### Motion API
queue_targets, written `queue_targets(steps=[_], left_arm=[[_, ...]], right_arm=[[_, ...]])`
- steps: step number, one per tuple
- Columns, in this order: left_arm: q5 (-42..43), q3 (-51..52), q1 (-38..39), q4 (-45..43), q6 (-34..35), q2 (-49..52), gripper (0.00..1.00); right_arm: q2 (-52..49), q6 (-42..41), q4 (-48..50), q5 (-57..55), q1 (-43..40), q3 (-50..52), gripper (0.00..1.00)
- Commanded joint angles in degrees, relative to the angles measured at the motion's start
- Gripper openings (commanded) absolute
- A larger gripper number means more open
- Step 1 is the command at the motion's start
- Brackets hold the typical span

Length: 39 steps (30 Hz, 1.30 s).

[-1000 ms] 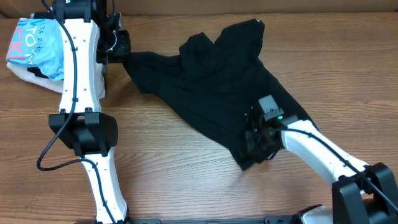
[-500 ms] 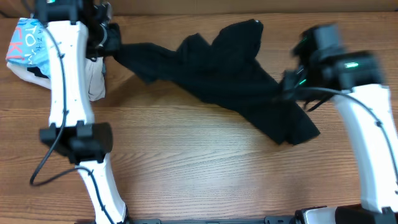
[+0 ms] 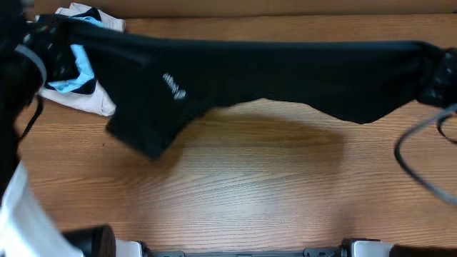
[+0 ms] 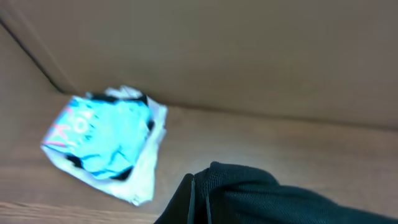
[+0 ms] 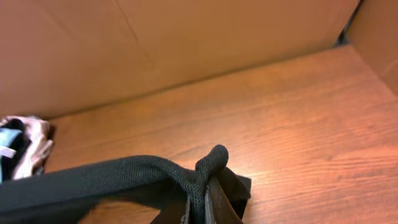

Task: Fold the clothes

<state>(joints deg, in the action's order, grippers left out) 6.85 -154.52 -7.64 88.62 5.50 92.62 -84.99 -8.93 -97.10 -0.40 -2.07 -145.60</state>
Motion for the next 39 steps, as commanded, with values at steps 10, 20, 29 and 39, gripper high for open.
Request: queue_targets(steps=[10, 20, 29, 39], left_arm=[[-7.82, -0.42, -1.05, -2.34, -0.17, -0.92, 0.04], [-7.08, -0.42, -1.01, -10.91, -1.18, 12.04, 0.04], [-8.76, -0.96, -1.03, -29.09, 0.52, 14.1, 0.04], [-8.13, -1.2, -0.94, -25.79, -2.1, 19.21, 0.04]], right_arm=[[0.66, 1.11, 0.33, -2.49, -0.85, -0.15, 0.04], [-14.45, 1.95, 15.41, -2.32, -0.85, -0.11, 0.04], [-17.57, 2.08, 34.03, -2.27, -0.85, -0.39, 0.04], [-23.54, 3.65, 31.15, 2.99, -0.85, 0.44, 0.04]])
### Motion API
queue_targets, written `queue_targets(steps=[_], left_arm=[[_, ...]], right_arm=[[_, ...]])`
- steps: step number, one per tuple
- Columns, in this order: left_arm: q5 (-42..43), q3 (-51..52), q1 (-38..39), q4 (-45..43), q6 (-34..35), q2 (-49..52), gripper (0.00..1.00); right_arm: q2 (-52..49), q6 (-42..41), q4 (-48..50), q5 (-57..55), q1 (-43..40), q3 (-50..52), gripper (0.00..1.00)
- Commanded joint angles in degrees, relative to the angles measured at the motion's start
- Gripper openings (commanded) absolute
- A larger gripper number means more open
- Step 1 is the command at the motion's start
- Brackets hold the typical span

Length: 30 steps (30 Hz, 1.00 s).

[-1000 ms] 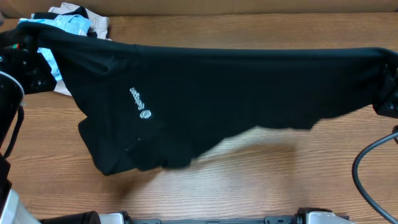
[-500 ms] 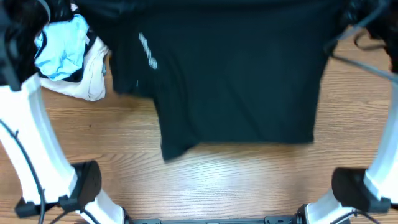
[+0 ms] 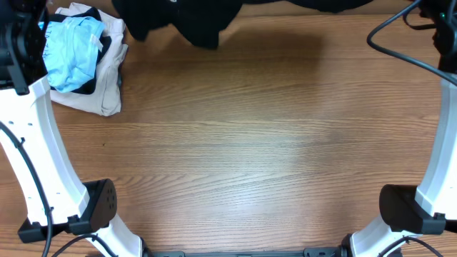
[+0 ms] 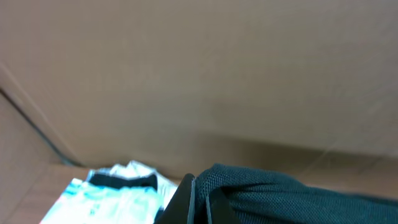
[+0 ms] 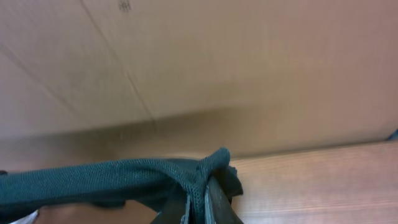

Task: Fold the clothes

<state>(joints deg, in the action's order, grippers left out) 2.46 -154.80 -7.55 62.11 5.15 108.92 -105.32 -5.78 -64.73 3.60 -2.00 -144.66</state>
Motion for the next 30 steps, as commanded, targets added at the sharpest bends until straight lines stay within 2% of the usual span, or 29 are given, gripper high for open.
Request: queue_targets(steps=[1, 7, 9, 20, 27, 30], left_arm=[[-3.1, -0.92, -1.03, 1.64, -1.77, 4.11, 0.04], [1.88, -0.92, -0.98, 9.46, -1.75, 11.06, 0.04], [3.72, -0.92, -0.98, 14.47, -1.75, 13.18, 0.04], [4.61, -0.94, -1.01, 34.47, -1.79, 13.84, 0.04], [10.95, 2.1, -0.07, 34.71, -2.32, 10.45, 0.04], [9.31, 8.17, 1.36, 34.71, -1.9, 6.78, 0.04]], right_arm=[[-4.52, 0.5, -2.43, -0.9, -0.92, -0.42, 0.04], [-12.09, 0.5, -9.64, -0.87, -0.92, -0.42, 0.04], [-13.4, 0.83, -12.83, -0.04, -0.92, -0.42, 0.04], [-10.38, 0.02, -25.55, 5.73, -0.92, -0.42, 0.04], [-4.59, -1.9, -32.33, 5.77, -0.92, 0.22, 0.04], [-0.63, -3.61, -32.33, 5.73, -0.48, 2.36, 0.04]])
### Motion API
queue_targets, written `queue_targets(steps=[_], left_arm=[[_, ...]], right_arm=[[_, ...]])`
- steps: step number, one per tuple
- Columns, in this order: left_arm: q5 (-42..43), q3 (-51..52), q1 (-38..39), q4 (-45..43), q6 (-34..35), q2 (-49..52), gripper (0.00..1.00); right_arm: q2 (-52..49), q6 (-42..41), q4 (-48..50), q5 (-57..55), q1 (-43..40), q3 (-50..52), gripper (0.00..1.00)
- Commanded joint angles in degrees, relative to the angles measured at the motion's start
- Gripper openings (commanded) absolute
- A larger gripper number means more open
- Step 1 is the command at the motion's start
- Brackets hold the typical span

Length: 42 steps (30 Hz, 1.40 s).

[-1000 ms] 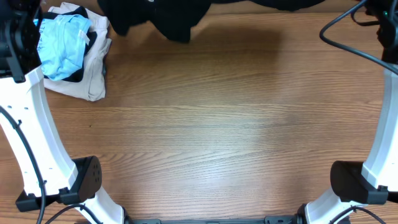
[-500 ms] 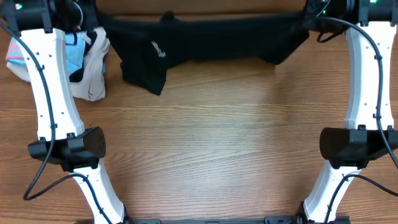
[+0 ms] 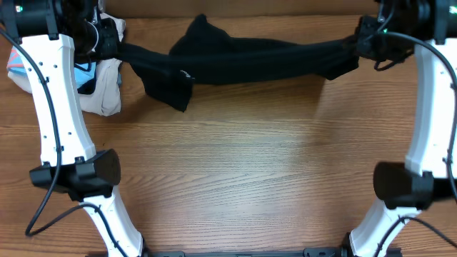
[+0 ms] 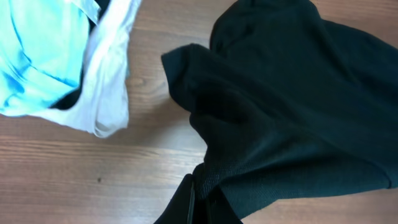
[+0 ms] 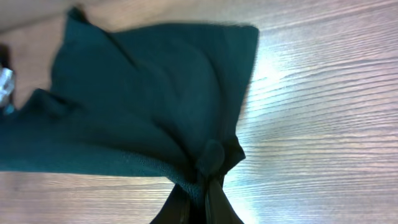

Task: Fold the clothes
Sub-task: 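Lower the held shirt onto the table center with both grippers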

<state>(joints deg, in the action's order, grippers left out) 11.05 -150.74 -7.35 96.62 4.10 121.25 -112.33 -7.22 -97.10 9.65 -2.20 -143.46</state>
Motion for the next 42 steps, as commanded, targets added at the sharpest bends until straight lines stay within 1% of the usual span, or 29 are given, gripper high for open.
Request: queue_targets(steps=[1, 5, 9, 16, 18, 20, 24, 27, 30, 33, 37, 42], left_arm=[[0.02, 6.75, 1.49, 0.2, -0.66, -6.84, 0.04], [-1.16, 17.73, 2.1, 0.17, -0.66, -11.52, 0.04], [-1.14, 26.32, 2.49, 0.17, -0.68, -14.25, 0.04], [-3.72, 39.87, 7.08, -0.76, -0.68, -17.14, 0.04], [-3.85, 42.99, 8.79, -2.21, -0.17, -17.79, 0.04], [-4.33, 44.81, 10.08, -3.3, 0.92, -18.21, 0.04], [-7.19, 46.18, 11.67, -4.94, 3.56, -18.43, 0.04], [-9.27, 46.23, 11.89, -6.73, 5.03, -18.43, 0.04], [-10.43, 46.25, 11.52, -9.86, 6.27, -18.43, 0.04], [-10.45, 46.25, 11.13, -14.53, 8.81, -18.4, 0.04], [-9.9, 46.49, 11.28, -20.92, 10.6, -18.21, 0.04], [-9.88, 46.49, 12.94, -26.29, 10.67, -17.0, 0.04]], right_arm=[[7.91, -2.69, 0.04, -0.37, -0.07, 2.75, 0.04], [14.6, -2.89, 0.04, -2.45, 0.63, 13.29, 0.04], [20.94, -3.3, 1.09, -5.57, 0.48, 28.13, 0.04], [32.28, -6.6, 6.78, -3.48, 0.55, 54.73, 0.04], [36.09, -9.38, 7.87, -2.78, 0.55, 63.1, 0.04], [39.06, -12.07, 8.79, -1.95, 0.55, 69.2, 0.04], [44.44, -16.57, 11.28, 0.0, 0.59, 79.01, 0.04], [46.77, -19.56, 13.66, 1.2, 0.59, 83.03, 0.04], [47.04, -20.37, 16.04, 1.57, 0.59, 83.89, 0.04], [46.69, -21.38, 21.31, 1.31, 0.59, 83.89, 0.04], [44.74, -23.3, 27.56, -1.46, 0.59, 83.89, 0.04], [40.22, -23.26, 30.56, -5.46, 0.46, 83.89, 0.04]])
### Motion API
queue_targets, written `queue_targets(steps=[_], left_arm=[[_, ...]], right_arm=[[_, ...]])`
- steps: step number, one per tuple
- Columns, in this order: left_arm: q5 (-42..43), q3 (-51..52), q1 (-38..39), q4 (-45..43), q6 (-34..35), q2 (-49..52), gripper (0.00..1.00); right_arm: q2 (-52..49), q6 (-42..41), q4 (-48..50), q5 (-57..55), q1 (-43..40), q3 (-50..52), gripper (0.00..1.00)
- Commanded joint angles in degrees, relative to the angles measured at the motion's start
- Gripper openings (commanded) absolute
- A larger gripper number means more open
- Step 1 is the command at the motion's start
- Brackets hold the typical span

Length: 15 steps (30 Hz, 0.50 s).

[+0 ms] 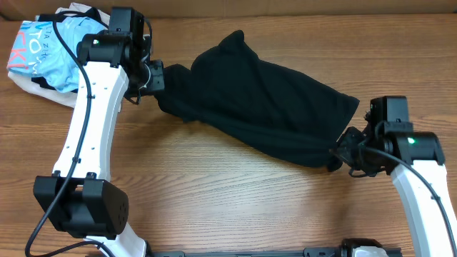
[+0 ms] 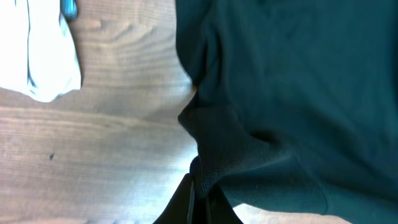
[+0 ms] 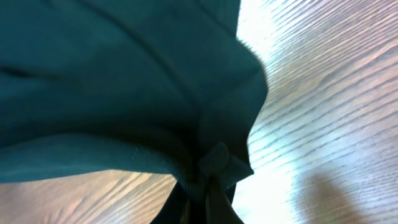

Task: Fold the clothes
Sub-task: 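Lower the held shirt onto the table center with both grippers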

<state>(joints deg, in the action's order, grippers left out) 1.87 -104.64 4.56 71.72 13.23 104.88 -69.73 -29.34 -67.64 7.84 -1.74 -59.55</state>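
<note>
A black garment (image 1: 260, 100) lies spread across the wooden table (image 1: 214, 193), slanting from upper left to lower right. My left gripper (image 1: 156, 77) is shut on its upper left corner, close to the table's far side. In the left wrist view the cloth (image 2: 286, 93) bunches between the fingers (image 2: 186, 196). My right gripper (image 1: 341, 151) is shut on the lower right corner, where a pinched knot of fabric (image 3: 214, 163) shows. A folded light blue and white pile of clothes (image 1: 50, 50) sits at the far left.
A cardboard wall (image 1: 285, 6) runs along the back edge of the table. The white edge of the clothes pile (image 2: 43, 62) lies just left of the left gripper. Bare wood (image 3: 311, 124) is to the right of the right gripper.
The garment was stretched as a narrow band along the table's far side; now it lies lower and spread out flat. My right gripper has come toward the front right, the left slightly inward.
At first both grippers held the black garment stretched wide above the table. Then it was up at the far edge, mostly out of the overhead view. Then it hung bunched between the grippers along the back. Now it lies spread diagonally, both corners still gripped.
</note>
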Motion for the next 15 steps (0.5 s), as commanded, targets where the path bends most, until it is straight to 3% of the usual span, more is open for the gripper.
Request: queue_targets(steps=[1, 15], left_arm=[[-0.94, 0.39, 1.38, -1.86, 1.51, -0.35, 0.04], [-1.03, 0.39, 3.34, -13.51, 0.46, 13.31, 0.04]], right_arm=[[-3.45, -1.14, 1.75, -4.02, 0.0, -0.02, 0.04], [-20.33, -0.87, 15.43, -7.65, 0.02, -0.02, 0.04]])
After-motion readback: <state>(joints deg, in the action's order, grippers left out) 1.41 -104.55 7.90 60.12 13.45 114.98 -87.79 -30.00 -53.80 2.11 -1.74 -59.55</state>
